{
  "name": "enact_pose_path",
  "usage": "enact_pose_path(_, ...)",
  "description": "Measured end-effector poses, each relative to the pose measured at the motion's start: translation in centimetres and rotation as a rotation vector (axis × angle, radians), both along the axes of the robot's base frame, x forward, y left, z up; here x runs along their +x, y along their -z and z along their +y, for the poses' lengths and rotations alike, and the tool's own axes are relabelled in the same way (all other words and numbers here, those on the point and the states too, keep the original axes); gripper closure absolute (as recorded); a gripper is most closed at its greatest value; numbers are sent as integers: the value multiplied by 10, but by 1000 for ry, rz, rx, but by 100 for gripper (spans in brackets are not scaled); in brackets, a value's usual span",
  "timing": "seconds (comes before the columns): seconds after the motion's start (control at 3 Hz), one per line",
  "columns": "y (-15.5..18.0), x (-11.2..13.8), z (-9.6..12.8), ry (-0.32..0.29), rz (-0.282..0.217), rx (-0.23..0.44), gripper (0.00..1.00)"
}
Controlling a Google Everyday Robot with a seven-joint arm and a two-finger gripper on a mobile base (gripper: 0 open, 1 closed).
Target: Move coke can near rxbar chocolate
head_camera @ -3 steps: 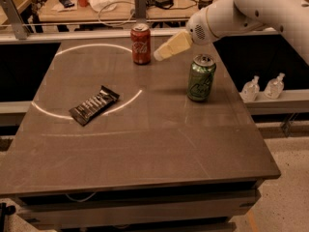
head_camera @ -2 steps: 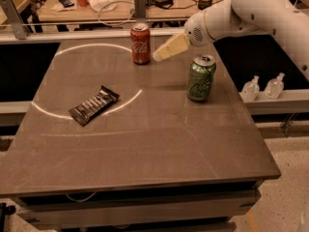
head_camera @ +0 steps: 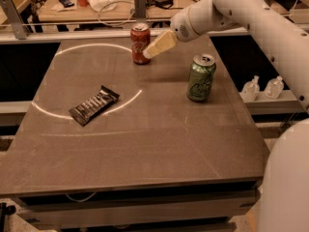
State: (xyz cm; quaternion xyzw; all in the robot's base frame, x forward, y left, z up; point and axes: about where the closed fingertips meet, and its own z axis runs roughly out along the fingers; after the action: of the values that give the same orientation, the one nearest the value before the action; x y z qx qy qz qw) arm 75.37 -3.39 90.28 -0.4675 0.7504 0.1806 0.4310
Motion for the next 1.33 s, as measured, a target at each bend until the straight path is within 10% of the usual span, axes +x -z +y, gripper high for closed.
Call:
enact_pose_path(0.67, 12, 22, 25, 130, -10, -89, 0)
enact_pose_path(1.33, 28, 27, 43, 118, 47, -51, 0)
